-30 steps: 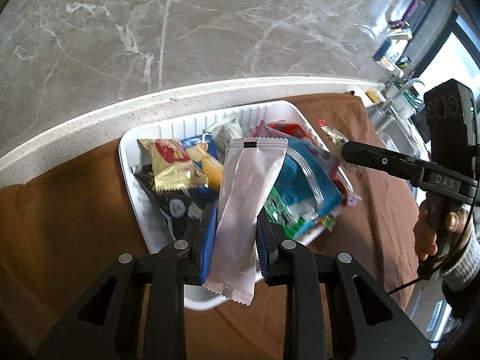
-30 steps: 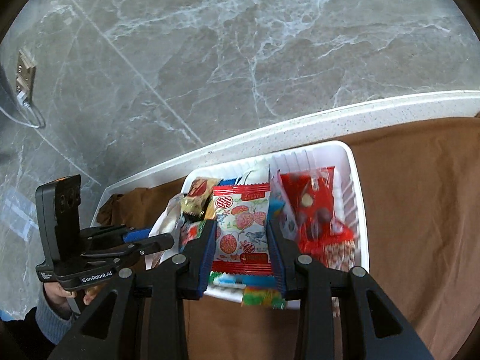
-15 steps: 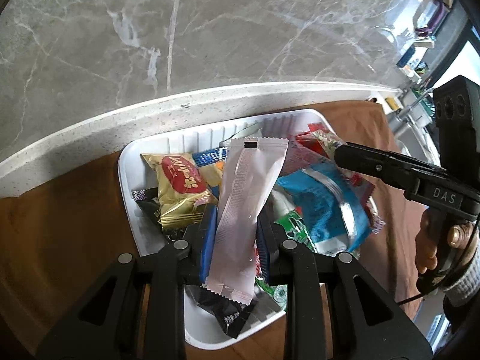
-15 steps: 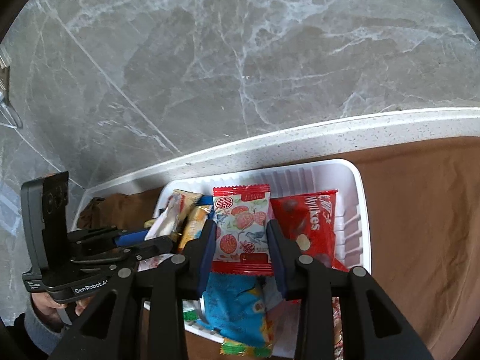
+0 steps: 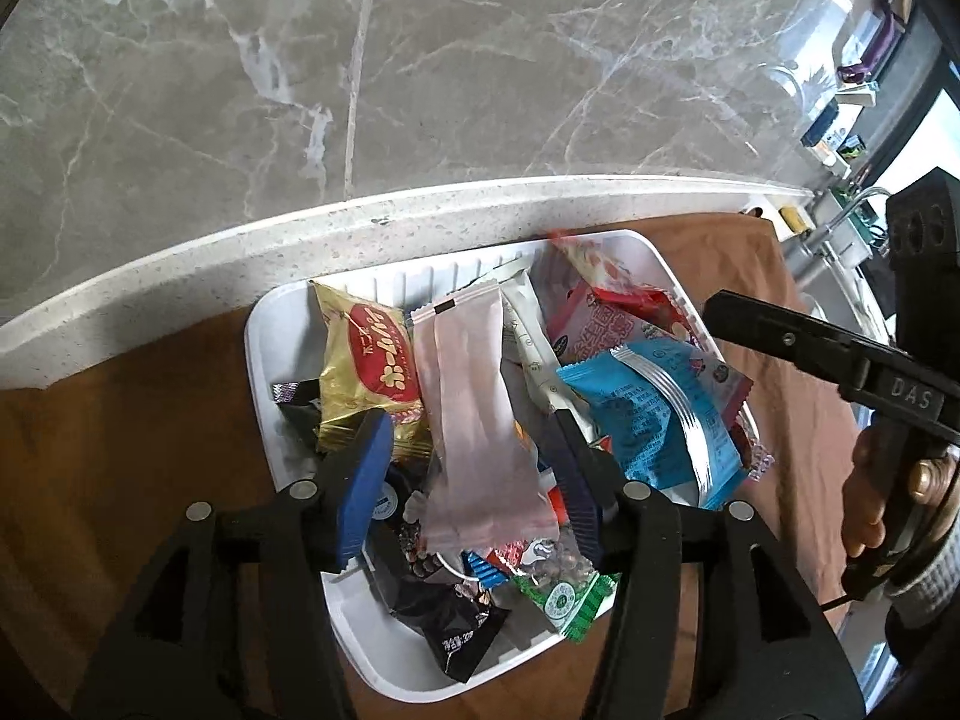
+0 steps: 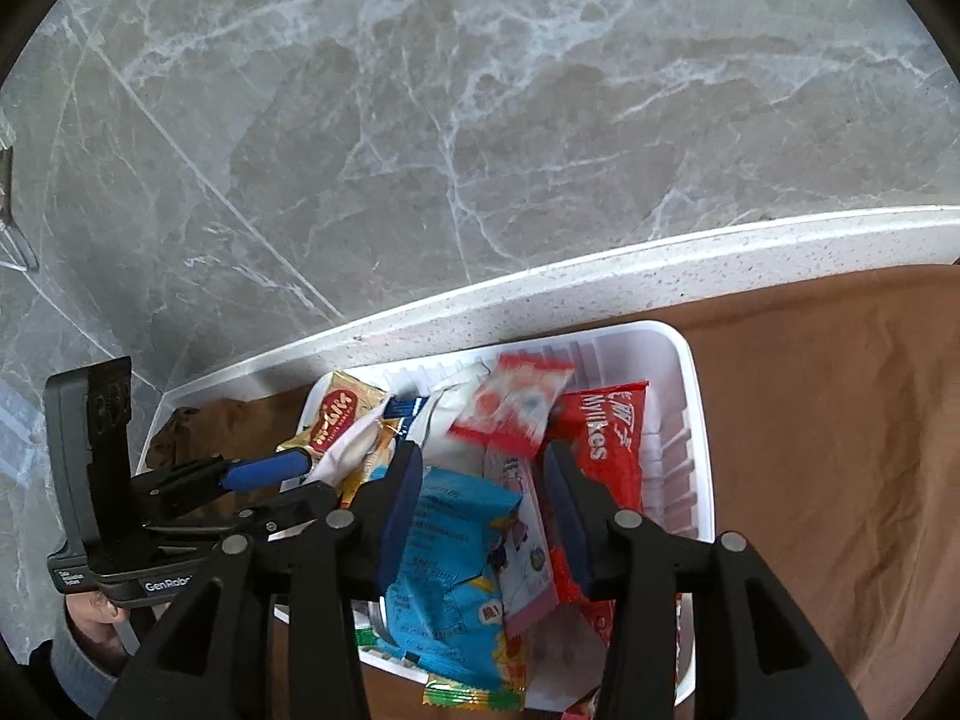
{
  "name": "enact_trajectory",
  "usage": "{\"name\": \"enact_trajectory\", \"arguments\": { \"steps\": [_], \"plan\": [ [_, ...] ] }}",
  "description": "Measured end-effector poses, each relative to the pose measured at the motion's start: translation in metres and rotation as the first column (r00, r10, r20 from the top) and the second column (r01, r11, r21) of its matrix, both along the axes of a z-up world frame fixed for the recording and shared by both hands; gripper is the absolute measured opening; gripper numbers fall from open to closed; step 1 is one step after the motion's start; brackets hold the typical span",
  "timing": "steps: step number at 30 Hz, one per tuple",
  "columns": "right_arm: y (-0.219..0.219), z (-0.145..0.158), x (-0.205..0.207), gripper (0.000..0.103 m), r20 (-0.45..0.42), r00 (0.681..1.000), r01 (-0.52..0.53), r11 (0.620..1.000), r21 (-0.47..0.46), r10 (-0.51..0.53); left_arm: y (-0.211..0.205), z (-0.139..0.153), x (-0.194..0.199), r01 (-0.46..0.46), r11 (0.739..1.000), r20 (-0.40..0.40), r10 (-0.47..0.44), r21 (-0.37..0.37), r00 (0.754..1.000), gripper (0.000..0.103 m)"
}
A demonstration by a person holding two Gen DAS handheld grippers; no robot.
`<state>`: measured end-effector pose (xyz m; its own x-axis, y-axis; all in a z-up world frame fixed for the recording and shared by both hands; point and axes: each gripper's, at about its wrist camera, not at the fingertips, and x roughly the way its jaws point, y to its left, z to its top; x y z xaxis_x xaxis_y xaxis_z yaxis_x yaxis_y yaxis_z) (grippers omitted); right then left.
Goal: Organize snacks
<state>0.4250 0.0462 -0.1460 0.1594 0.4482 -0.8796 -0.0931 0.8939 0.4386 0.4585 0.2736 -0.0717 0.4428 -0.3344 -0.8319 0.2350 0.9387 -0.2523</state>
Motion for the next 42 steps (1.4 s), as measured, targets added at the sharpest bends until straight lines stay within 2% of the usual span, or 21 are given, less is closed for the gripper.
{"name": "enact_trajectory", "arguments": {
  "steps": [11, 19, 20, 23, 28, 31, 36, 42],
  "plan": [
    [-0.011, 0.037, -0.021, 0.051, 0.048, 0.998, 0.033, 0.999, 0.027, -0.034, 0.015, 0.021, -0.03, -0.026, 1.0, 0.042, 0.026, 0.009, 0.999, 0.053],
    [-0.018, 0.066, -0.053, 0.056, 0.082, 0.995, 0.053, 0.998, 0.037, -0.056, 0.016, 0.05, -0.065, -0.031, 0.998, 0.112, 0.025, 0.056, 0.993, 0.056],
    [-0.018, 0.071, -0.058, 0.057, 0.091, 0.994, 0.052, 0.998, 0.034, -0.055, 0.015, 0.054, -0.071, -0.031, 0.997, 0.122, 0.022, 0.066, 0.992, 0.059],
    [-0.018, 0.085, -0.071, 0.064, 0.116, 0.992, 0.048, 0.999, 0.018, -0.05, 0.012, 0.064, -0.089, -0.029, 0.996, 0.148, 0.016, 0.081, 0.989, 0.067],
    [-0.018, 0.117, -0.099, 0.089, 0.186, 0.982, 0.046, 0.999, -0.011, -0.043, 0.004, 0.079, -0.12, -0.034, 0.993, 0.183, 0.012, 0.113, 0.983, 0.074],
    [-0.019, 0.133, -0.119, 0.093, 0.22, 0.975, 0.042, 0.998, -0.045, -0.031, -0.005, 0.087, -0.14, -0.032, 0.99, 0.205, 0.003, 0.14, 0.979, 0.077],
    [-0.025, 0.157, -0.151, 0.1, 0.268, 0.963, 0.059, 0.993, -0.104, -0.029, -0.019, 0.104, -0.175, -0.023, 0.987, 0.243, -0.017, 0.158, 0.97, 0.089],
    [-0.033, 0.187, -0.183, 0.103, 0.339, 0.94, 0.09, 0.983, -0.162, -0.03, -0.038, 0.125, -0.215, -0.007, 0.982, 0.294, -0.049, 0.187, 0.955, 0.089]
  ]
}}
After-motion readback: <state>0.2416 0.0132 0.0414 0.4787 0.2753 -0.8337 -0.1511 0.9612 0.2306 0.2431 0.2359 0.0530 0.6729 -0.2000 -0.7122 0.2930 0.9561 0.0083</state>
